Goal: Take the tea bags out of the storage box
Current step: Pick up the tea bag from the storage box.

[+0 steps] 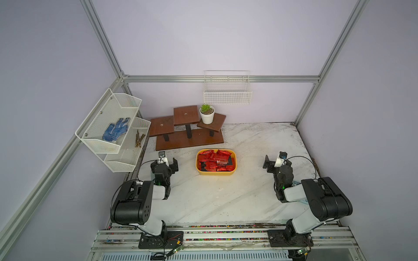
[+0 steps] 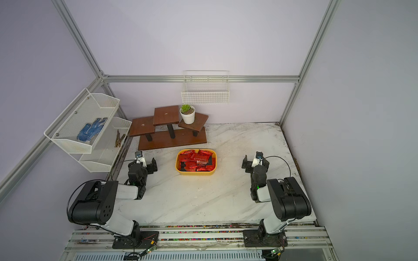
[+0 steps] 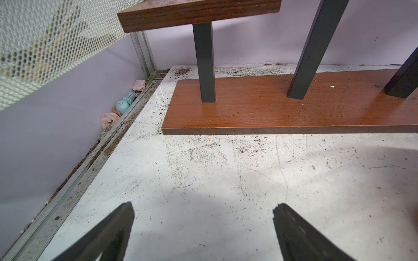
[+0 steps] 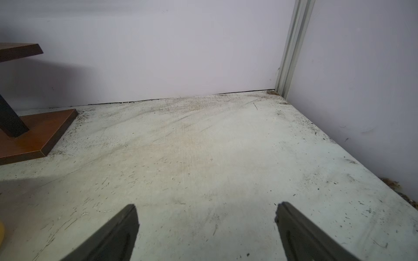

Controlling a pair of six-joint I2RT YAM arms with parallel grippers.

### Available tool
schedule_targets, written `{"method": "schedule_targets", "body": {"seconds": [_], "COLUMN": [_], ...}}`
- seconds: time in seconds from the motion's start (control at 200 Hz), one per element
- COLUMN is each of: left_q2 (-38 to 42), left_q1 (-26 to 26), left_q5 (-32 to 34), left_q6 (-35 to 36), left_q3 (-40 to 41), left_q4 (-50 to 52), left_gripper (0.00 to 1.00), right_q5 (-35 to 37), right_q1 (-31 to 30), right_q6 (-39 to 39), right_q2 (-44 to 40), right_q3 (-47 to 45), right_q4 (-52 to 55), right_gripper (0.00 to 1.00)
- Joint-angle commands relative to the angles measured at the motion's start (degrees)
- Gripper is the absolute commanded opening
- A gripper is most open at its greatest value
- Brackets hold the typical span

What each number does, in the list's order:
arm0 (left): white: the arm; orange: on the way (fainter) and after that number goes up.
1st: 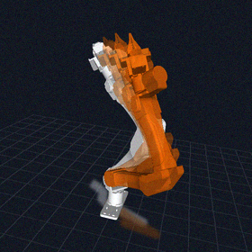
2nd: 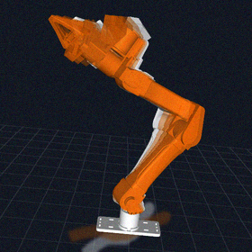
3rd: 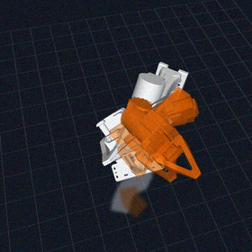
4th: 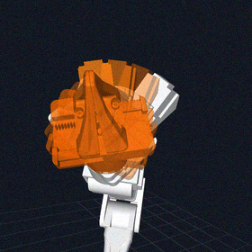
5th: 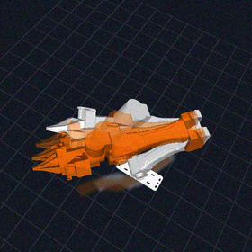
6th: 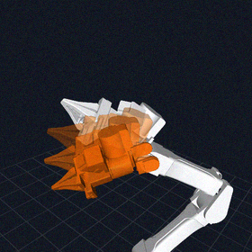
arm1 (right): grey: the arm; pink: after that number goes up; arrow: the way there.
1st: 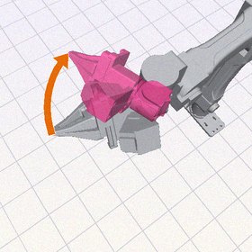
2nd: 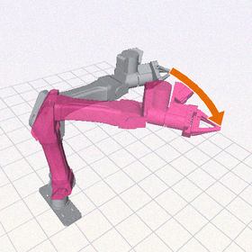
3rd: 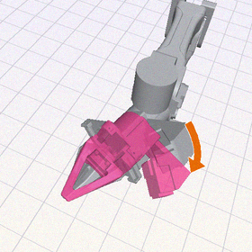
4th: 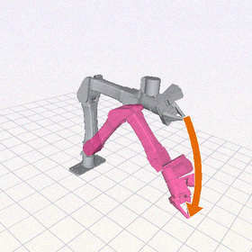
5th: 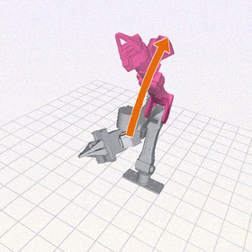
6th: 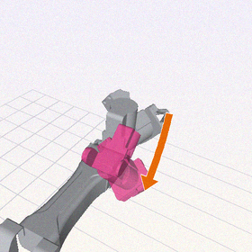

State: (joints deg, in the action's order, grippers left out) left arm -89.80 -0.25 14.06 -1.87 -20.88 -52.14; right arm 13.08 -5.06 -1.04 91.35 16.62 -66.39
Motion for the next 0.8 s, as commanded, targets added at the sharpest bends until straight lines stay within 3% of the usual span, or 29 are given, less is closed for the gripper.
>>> {"method": "schedule_targets", "body": {"seconds": [0.0,0.68,0.75,0.795], "left_q2": [0.22,0.01,1.04,3.92], "left_q1": [0.25,0.25,0.72,2.37], "left_q5": [-0.27,-0.27,-0.36,3.06], "left_q6": [0.29,0.12,1.66,2.16], "left_q3": [-0.91,-1.08,-0.5,-2.29], "left_q4": [-1.3,-1.07,-2.41,3.63], "left_gripper": [1.0,1.0,1.0,1.0], "right_q5": [-1.29,-1.89,-0.26,1.98], "right_q1": [0.36,0.69,0.31,-0.33], "right_q6": [-0.36,-0.6,-0.63,-0.49], "right_q2": [-1.02,-0.99,-3.68,-8.79], "right_q3": [0.31,0.41,-0.16,0.29], "right_q4": [-0.54,-0.2,0.39,5.39], "right_gripper": [1.0,1.0,1.0,1.0]}}
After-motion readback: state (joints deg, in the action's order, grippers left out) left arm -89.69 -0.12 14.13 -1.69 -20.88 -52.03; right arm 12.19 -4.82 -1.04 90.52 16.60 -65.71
